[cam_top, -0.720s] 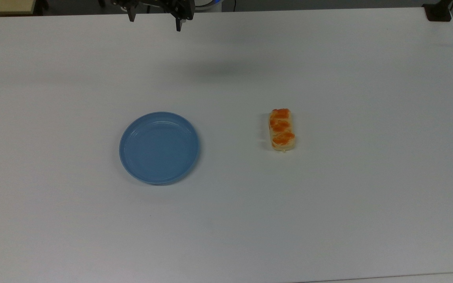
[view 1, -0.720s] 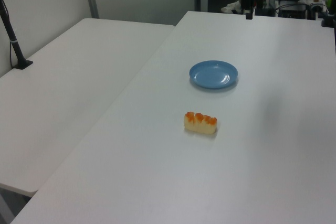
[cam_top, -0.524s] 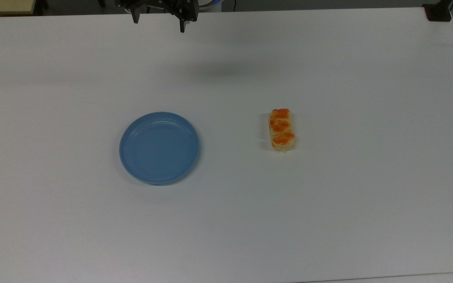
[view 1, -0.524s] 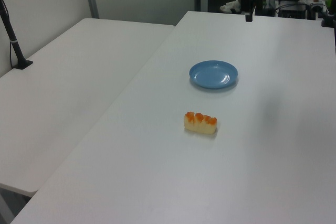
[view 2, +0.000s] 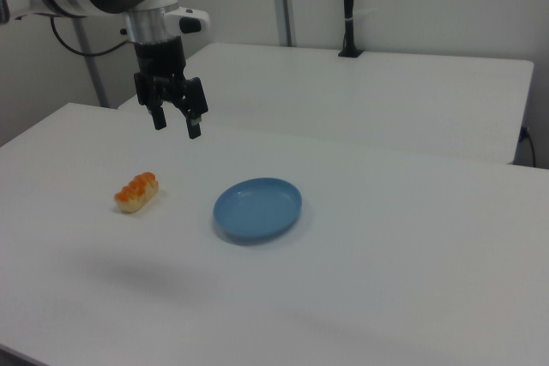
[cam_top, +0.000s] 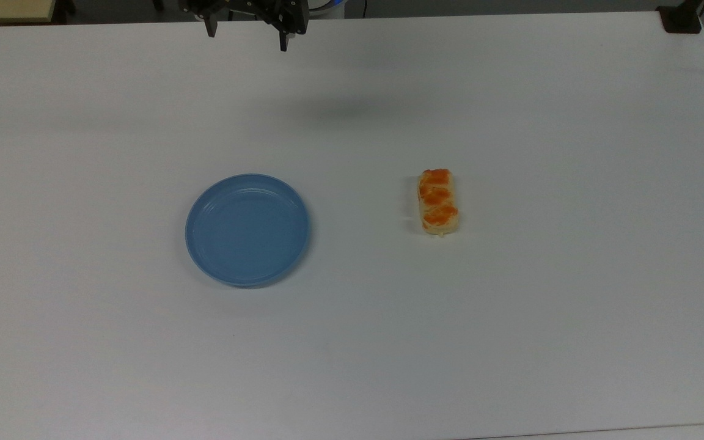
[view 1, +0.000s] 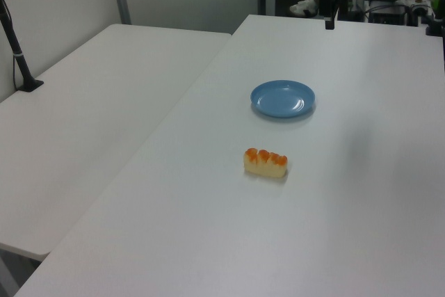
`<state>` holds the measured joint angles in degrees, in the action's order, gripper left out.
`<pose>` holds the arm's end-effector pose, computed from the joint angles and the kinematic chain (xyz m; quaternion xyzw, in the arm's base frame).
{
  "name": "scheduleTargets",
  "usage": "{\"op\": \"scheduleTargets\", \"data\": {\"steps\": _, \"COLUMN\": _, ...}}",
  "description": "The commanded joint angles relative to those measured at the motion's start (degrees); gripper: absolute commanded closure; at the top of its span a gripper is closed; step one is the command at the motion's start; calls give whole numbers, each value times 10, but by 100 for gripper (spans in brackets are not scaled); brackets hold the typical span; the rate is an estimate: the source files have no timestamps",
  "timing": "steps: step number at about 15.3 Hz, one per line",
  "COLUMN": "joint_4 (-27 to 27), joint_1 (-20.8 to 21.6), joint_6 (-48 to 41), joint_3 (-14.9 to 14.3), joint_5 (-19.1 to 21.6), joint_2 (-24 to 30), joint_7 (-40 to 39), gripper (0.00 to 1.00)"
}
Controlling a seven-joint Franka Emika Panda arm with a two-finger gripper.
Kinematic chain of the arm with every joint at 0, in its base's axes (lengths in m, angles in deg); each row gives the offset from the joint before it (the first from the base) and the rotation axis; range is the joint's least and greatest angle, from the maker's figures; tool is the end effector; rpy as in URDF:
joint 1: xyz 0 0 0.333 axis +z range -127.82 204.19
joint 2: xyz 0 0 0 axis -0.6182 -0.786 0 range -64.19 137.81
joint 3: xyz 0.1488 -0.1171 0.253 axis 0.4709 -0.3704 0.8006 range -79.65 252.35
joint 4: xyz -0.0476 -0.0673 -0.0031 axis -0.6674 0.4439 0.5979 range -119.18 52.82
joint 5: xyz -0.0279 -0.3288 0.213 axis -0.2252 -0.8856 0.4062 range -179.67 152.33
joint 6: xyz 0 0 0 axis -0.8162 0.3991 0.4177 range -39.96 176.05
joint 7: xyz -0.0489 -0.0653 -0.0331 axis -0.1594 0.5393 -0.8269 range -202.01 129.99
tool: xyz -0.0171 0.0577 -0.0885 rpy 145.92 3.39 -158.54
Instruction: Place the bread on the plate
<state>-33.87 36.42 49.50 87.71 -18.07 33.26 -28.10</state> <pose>0.5678 -0.0129 0.5822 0.9955 -0.0714 -0.0479 0.0409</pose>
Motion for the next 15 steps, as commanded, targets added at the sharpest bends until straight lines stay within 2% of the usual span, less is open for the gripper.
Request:
{"op": "scheduleTargets", "data": {"steps": 1, "joint_4": -5, "joint_1": 48, "joint_6": 9, "joint_3": -12, "joint_5": 4, "joint_2": -19, "joint_7": -8, "gripper": 0}}
{"op": "scheduleTargets", "data": {"steps": 3, "joint_4": 7, "joint_1": 109, "joint_6": 42, "joint_3": -37, "joint_5": 8, "joint_2": -51, "joint_7": 3, "gripper": 0}}
{"op": "scheduleTargets", "data": {"steps": 5, "joint_4": 9, "joint_1": 151, "joint_6": 93, "joint_3": -45, "joint_5": 25, "joint_2": -86, "joint_7": 14, "gripper": 0}}
{"op": "scheduleTargets", "data": {"steps": 6, "joint_4": 10, "joint_1": 169, "joint_6": 121, "joint_3": -51, "joint_5": 40, "joint_2": -109, "joint_7": 31, "gripper": 0}}
{"op": "scheduleTargets", "data": {"steps": 8, "joint_4": 11, "joint_1": 227, "joint_6": 199, "joint_3": -68, "joint_5": 43, "joint_2": -166, "joint_7": 96, "gripper": 0}}
{"op": "scheduleTargets", "data": {"steps": 10, "joint_4": 10, "joint_1": 256, "joint_6": 251, "joint_3": -68, "joint_5": 42, "joint_2": -204, "joint_7": 127, "gripper": 0}}
{"op": "scheduleTargets", "data": {"steps": 15, "joint_4": 10, "joint_1": 297, "joint_6": 298, "joint_3": -67, "joint_5": 29, "joint_2": -266, "joint_7": 169, "gripper": 0}}
